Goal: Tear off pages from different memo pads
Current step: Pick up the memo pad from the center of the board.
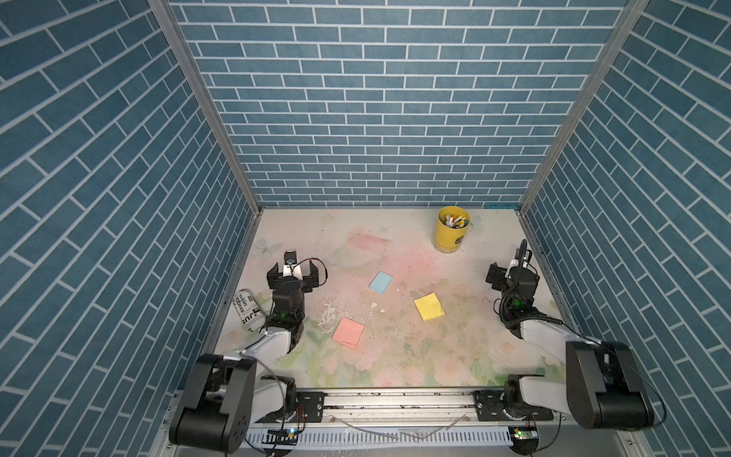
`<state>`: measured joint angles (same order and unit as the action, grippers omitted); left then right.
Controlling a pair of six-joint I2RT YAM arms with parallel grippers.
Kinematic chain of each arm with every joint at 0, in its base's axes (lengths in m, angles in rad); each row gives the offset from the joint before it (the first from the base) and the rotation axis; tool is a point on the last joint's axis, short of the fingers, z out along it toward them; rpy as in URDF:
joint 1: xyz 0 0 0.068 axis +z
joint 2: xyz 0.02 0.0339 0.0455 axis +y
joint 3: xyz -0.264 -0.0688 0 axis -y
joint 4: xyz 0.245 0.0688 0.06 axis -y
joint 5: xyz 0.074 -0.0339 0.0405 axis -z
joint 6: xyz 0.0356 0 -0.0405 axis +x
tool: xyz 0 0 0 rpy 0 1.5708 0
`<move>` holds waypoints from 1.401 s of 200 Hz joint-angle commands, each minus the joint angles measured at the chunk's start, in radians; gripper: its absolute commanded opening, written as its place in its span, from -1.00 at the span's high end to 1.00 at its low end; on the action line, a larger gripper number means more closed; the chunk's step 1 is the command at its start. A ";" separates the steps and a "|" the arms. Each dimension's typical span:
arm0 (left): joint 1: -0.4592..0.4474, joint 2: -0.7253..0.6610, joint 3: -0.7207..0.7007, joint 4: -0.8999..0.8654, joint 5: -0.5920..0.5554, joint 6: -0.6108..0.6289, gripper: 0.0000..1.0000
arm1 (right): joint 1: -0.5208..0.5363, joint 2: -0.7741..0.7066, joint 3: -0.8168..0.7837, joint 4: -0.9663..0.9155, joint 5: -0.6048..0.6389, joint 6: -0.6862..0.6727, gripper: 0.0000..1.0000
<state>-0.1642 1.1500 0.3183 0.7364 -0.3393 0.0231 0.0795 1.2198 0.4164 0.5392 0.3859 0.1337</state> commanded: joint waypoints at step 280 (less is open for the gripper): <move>-0.737 0.272 0.565 -0.961 0.177 -0.567 -0.57 | 0.420 0.057 0.260 -0.847 -0.618 0.662 -0.27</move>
<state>-0.8646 1.3727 0.8654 -0.3096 -0.2203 -0.4927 0.5430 1.2537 0.6640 -0.4011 -0.1043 0.7319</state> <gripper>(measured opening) 0.794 0.652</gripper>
